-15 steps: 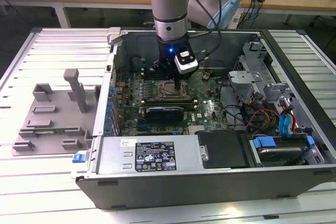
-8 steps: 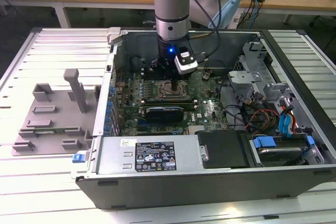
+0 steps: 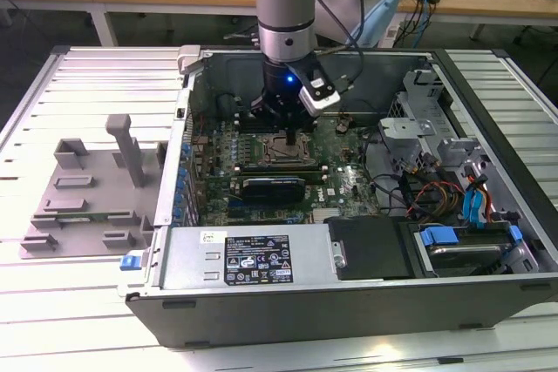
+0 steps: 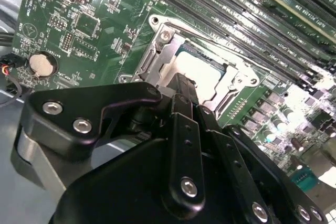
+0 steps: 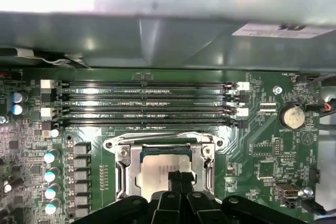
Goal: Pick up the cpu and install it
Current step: 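Install the first cpu locking lever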
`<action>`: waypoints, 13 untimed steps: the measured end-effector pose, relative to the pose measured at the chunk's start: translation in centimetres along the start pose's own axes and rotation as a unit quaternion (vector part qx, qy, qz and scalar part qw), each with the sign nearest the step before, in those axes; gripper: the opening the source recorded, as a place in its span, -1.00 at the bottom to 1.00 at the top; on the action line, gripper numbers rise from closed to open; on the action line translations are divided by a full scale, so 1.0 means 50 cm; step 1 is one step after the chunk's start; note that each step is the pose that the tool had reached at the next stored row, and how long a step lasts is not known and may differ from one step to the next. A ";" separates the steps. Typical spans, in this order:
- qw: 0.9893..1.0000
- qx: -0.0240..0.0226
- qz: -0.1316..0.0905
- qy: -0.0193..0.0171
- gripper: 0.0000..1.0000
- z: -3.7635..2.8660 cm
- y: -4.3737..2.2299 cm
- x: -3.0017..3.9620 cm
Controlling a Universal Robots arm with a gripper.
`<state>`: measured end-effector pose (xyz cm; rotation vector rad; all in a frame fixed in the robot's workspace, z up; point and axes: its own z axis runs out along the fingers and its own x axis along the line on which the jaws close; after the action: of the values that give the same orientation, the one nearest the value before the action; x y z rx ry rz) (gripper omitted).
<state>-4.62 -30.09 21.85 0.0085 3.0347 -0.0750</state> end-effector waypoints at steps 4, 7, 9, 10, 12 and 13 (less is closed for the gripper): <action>1.000 0.008 -0.013 0.000 -0.79 0.000 -0.004 0.002; 1.000 0.007 -0.024 -0.001 -0.79 0.001 -0.005 0.013; 1.000 0.008 -0.025 0.001 -0.79 0.001 -0.005 0.013; 1.000 0.008 -0.025 0.001 -0.79 0.001 -0.005 0.013; 1.000 0.008 -0.025 0.010 -0.79 0.001 -0.005 0.012; 1.000 0.008 -0.025 0.015 -0.79 0.001 -0.005 0.012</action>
<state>-5.23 -30.35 21.76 -0.0668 3.0647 -0.1032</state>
